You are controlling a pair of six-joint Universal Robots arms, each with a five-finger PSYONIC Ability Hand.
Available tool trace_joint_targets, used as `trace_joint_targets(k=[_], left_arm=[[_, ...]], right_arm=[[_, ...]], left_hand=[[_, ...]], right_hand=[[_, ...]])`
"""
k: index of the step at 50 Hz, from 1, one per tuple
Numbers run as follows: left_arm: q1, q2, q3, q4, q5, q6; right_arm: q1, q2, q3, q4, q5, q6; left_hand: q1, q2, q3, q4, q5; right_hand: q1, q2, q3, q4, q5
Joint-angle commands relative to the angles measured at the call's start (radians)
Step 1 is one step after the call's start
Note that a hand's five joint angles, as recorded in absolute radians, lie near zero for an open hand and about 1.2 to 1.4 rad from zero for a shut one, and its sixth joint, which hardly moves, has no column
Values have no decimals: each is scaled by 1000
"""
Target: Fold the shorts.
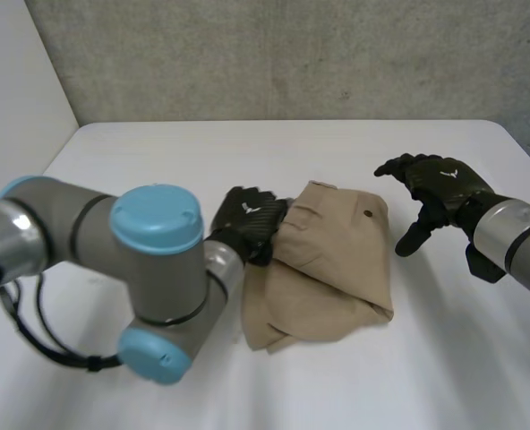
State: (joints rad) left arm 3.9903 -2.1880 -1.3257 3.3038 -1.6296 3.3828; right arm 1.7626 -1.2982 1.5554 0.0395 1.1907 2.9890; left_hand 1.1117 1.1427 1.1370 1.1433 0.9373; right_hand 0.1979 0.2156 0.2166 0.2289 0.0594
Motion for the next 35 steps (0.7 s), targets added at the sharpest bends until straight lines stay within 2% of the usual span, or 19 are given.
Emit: trace_joint_targets(k=[1,6,8,10,16,24,26,28,35], left_arm=[[-2,181,-276,2,-88,-6],[-22,224,-368,3,-90,-14],[-31,228,-377,2,-93,-16],[-83,229,-411,2,-96,-31],[-109,228,-446,2,-104,-63],[-85,229,-461,2,-133,-68],[-63,246,-445,2,-139,-66],[-50,272,-432,2,-136,-65],[4,367,-342,23,-134,-72]], right_arm=[[43,106,-181,164,15,4],[142,223,-296,223,4,5],[164,263,-325,246,-2,5],[184,313,-357,278,-5,5],[216,379,-380,306,-5,4],[219,382,-354,327,-14,-5],[222,381,-328,345,-52,-18],[222,376,-299,346,-77,-51],[233,376,-264,345,-85,-188]], left_hand=[[124,93,98,92,124],[-52,-83,-78,-84,-53],[-56,-87,-81,-87,-56],[-70,-101,-96,-102,-70],[-70,-101,-96,-102,-70],[-202,-233,-228,-234,-203],[-296,-327,-321,-328,-296],[-299,-330,-325,-331,-299],[-475,-506,-501,-507,-475]], right_hand=[[-23,-41,-42,-54,-59],[-23,-41,-42,-54,-59],[-23,-41,-42,-54,-59],[-23,-41,-42,-54,-59],[-23,-41,-42,-54,-59],[-23,-41,-42,-54,-59],[-23,-41,-42,-54,-59],[-23,-41,-42,-54,-59],[-23,-41,-42,-54,-59]])
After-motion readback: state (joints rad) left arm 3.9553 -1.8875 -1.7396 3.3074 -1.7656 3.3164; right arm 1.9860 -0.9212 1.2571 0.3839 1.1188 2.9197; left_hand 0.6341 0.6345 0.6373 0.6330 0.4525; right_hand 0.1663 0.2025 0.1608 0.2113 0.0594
